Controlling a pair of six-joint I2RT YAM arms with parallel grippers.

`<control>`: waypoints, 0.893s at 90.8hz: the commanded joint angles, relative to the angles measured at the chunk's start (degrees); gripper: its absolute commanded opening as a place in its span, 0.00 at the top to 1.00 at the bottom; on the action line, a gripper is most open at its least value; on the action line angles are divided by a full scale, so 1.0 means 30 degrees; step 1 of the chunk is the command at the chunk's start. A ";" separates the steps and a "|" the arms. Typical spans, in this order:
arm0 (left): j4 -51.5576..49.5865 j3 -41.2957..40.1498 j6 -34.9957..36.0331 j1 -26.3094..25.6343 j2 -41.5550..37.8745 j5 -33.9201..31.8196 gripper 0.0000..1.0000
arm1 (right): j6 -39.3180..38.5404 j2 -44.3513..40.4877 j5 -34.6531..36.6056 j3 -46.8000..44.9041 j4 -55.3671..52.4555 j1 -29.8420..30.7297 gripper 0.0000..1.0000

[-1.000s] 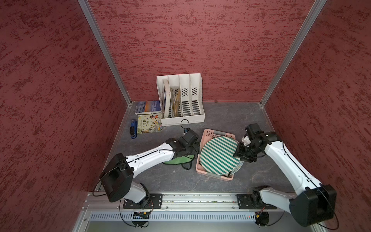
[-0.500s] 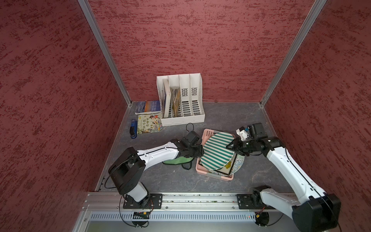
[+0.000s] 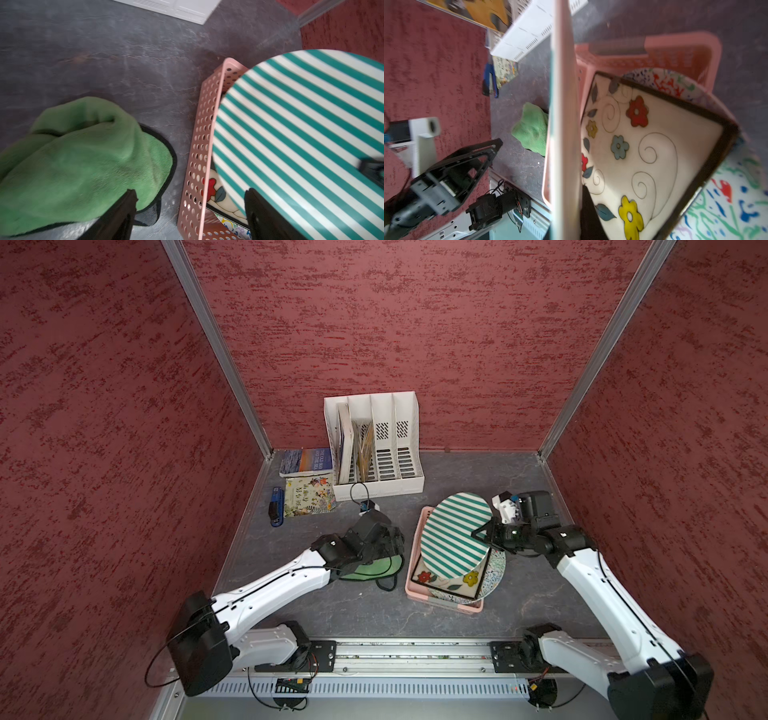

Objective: Wipe the wet plate dry
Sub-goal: Pick up the plate from the bin, then pick up the towel at the center of the board.

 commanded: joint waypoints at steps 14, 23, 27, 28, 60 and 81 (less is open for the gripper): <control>-0.4291 -0.1701 -0.1255 0.1252 0.0436 -0.1207 0.08 | 0.1248 -0.4244 0.2146 0.1452 0.3193 0.0055 1.00; -0.3819 -0.1575 -0.0822 0.1600 0.2434 -0.0006 0.05 | 0.1260 -0.4089 0.2276 0.1947 0.2878 0.0063 1.00; -0.3855 -0.1421 -0.1007 0.1786 0.3366 0.0193 0.03 | 0.1177 -0.3902 0.2171 0.2170 0.2695 0.0065 1.00; -0.3829 -0.1400 -0.1036 0.1843 0.3678 0.0251 0.02 | 0.1155 -0.3847 0.2146 0.2202 0.2643 0.0056 1.00; 0.0819 -0.1113 -0.1152 0.2804 0.9261 0.2134 0.18 | 0.1739 -0.3119 0.1991 0.1961 0.1561 0.0070 1.00; -0.1758 0.1640 0.0458 0.3089 0.5017 0.0138 1.00 | 0.1030 -0.2861 0.2315 0.2762 0.1302 0.0075 1.00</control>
